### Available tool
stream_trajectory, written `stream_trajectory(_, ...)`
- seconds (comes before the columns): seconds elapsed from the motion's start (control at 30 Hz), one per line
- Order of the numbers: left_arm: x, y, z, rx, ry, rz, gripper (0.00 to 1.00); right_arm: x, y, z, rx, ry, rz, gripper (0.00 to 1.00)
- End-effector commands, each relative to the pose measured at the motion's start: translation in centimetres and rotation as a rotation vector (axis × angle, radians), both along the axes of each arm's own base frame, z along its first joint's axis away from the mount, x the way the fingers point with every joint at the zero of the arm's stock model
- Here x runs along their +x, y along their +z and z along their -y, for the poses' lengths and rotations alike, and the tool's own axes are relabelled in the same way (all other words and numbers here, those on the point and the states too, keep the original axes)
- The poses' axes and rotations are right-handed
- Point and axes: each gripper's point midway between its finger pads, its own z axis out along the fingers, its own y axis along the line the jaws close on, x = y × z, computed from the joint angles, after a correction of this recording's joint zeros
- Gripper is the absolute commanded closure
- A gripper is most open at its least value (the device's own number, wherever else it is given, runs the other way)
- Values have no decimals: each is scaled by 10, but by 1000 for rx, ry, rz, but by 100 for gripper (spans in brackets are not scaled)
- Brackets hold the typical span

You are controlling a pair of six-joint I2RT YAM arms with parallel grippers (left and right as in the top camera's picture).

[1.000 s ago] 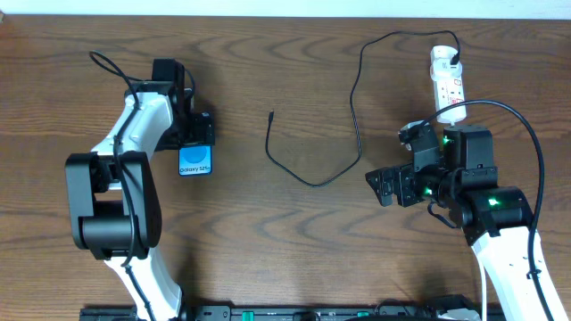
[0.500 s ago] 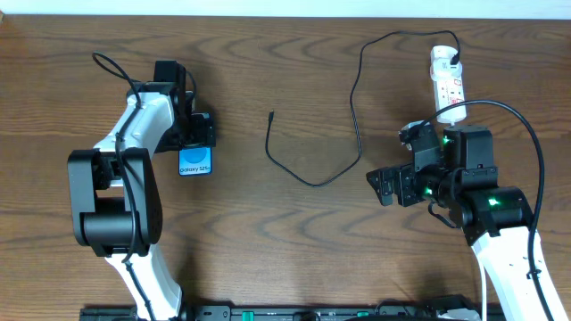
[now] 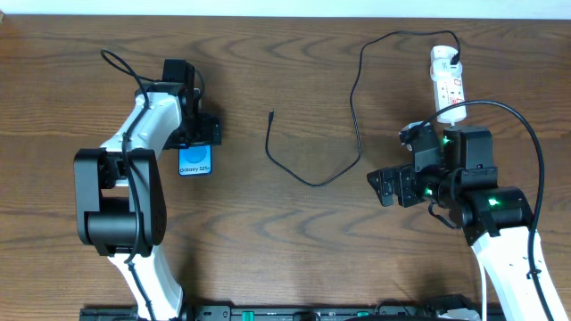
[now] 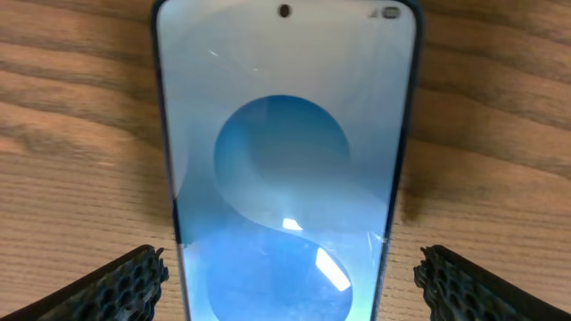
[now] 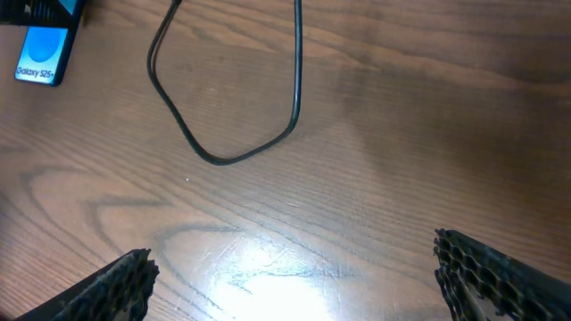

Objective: Plug charger to phone and switch on socket
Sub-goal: 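Close the left gripper on the phone's bottom edge and lift it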

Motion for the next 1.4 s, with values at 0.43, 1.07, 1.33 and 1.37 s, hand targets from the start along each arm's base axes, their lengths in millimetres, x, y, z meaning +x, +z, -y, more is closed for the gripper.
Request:
stream_trajectory(0.43,1,-9,-7,28,39,-3,7,3,9,-3,4,4,20,1)
stream_trajectory(1.07,-11,-34,-5,17,52,-83,13,2,9,-3,3,4,15,1)
stream_trajectory(1.33,-12,-33,-5,17,52,-89,24,2,9,-3,3,4,16,1)
stream_trajectory(1.37,-12,-32,-5,17,52,-86,24,2,9,-3,3,4,15,1)
